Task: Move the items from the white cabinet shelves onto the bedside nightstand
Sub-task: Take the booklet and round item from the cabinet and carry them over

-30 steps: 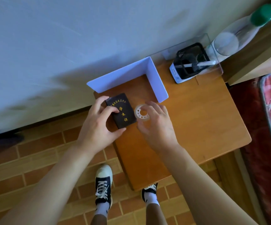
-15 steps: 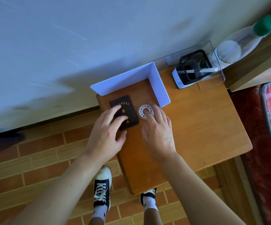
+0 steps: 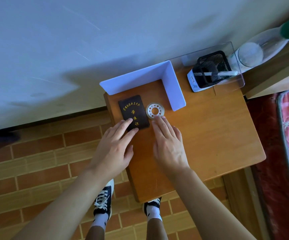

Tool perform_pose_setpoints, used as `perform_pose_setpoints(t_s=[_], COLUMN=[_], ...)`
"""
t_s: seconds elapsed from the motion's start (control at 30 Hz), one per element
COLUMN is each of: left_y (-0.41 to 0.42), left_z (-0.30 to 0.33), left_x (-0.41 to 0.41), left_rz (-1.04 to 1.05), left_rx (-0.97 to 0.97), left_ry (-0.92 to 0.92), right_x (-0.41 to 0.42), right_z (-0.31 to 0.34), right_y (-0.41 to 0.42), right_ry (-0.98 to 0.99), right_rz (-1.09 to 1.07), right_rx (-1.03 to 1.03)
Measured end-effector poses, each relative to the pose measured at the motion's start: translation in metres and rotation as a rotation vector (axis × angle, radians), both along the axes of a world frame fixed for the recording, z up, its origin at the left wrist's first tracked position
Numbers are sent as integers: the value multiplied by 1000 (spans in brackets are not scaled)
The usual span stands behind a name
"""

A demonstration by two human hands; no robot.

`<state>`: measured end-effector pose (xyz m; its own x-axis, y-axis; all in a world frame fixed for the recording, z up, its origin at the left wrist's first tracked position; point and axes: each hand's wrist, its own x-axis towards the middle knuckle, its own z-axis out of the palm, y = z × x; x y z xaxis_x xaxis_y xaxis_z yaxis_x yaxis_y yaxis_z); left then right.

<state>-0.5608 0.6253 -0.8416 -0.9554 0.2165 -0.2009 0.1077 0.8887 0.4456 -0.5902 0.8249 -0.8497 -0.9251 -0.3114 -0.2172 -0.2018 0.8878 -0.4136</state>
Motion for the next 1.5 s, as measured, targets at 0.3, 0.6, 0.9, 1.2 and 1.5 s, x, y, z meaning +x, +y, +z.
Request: perform_pose_setpoints(t_s=[0.3,0.6,0.9,1.2,1.5], left_y=[-2,-2,-2,1,6], left_z=[2,2,0,2,13], left_x=[-10,-23,-32,-33,-35], left_rz=[8,-32,-63,-63,-45], left_rx=[37,-14,-8,-21,-19], left_ry=[-57,-55,-69,-82,-81], right_x=[-32,-55,-60,-58,-46], right_z=[4,2,1,2,17], right_y=[-18,-30,-32,-28,-21], right_ry=[-86,-58,-59,-62,-89], right_rz=[-7,-50,-75,-72,-47], right_rx=[66,66,41,31,-25])
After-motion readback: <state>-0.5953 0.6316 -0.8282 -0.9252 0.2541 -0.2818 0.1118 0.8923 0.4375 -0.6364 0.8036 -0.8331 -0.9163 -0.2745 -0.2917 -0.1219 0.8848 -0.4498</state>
